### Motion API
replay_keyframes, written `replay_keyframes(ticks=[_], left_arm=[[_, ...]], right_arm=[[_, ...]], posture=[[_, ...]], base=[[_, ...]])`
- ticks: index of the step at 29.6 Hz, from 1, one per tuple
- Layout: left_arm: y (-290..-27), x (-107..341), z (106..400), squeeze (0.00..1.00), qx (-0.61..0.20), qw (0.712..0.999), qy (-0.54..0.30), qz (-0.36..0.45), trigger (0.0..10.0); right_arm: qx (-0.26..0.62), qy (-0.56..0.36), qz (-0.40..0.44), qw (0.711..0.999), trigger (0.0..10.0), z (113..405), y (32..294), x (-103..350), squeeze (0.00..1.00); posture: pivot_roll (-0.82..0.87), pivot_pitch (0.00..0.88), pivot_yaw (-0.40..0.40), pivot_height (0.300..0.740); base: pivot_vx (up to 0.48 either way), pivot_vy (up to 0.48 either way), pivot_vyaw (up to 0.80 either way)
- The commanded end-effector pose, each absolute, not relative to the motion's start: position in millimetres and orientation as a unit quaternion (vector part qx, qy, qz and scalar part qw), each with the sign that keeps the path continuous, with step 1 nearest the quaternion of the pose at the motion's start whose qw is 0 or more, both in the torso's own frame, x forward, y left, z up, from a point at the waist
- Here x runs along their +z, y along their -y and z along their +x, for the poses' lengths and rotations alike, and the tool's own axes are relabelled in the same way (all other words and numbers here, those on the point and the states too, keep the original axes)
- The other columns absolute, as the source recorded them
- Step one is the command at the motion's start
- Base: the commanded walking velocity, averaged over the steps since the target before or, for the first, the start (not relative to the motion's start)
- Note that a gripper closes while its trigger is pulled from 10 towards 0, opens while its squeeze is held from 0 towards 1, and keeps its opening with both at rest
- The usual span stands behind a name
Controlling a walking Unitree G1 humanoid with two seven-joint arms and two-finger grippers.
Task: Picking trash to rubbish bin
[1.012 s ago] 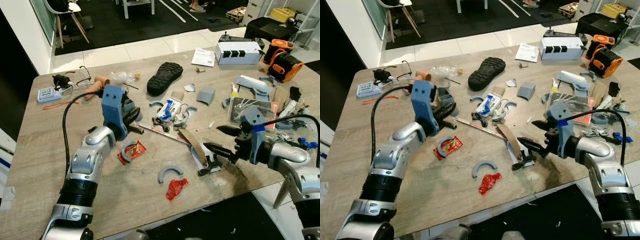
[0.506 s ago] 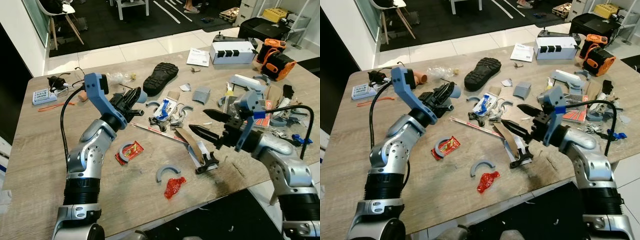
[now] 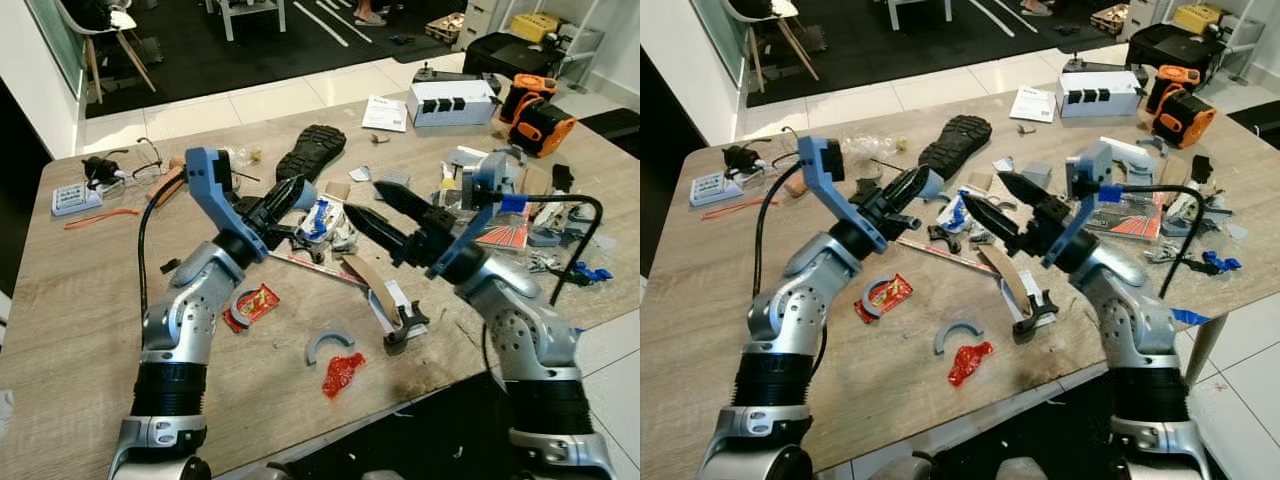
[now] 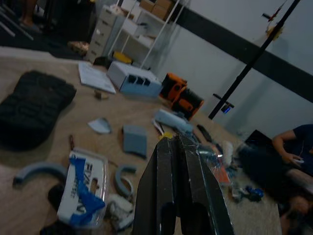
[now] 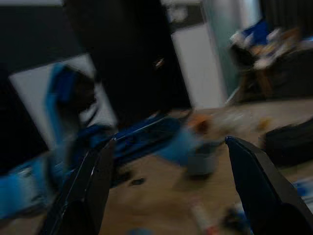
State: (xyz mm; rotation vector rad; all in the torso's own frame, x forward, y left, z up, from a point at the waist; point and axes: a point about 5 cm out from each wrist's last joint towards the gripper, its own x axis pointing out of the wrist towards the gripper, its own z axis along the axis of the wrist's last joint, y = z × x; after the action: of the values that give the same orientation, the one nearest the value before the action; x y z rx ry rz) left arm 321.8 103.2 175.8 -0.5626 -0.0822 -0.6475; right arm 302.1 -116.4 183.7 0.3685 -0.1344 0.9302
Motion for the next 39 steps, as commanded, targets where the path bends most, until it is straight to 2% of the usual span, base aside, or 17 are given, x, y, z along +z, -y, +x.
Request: replay_keyframes(ticks=[1, 11, 39], left_arm=[[-98.4, 168.0, 321.1, 0.0, -0.32, 0.906, 0.027, -0.275, 10.0], [-92.4, 164.0, 318.3, 0.0, -0.345, 0.909, 0.021, -0.233, 10.0], [-90.1, 160.4, 319.4, 0.0, -0.357, 0.911, 0.022, -0.207, 10.0]], right_arm=[[0.448, 0.044, 0.185, 0.873, 10.0, 304.3, 114.3, 178.5, 0.0], [0.435, 0.044, 0.211, 0.874, 10.0, 308.3, 117.3, 181.5, 0.0], [0.432, 0.033, 0.235, 0.87, 10.0, 310.2, 116.6, 179.7, 0.0]], posture=[[-0.16, 0.0, 0.035, 0.74], [-0.15, 0.0, 0.037, 0.74], [-0.11, 0.0, 0.026, 0.74]], base=[[0.0, 0.0, 0.0], [-0.072, 0.0, 0.0], [-0.311, 0.0, 0.0]])
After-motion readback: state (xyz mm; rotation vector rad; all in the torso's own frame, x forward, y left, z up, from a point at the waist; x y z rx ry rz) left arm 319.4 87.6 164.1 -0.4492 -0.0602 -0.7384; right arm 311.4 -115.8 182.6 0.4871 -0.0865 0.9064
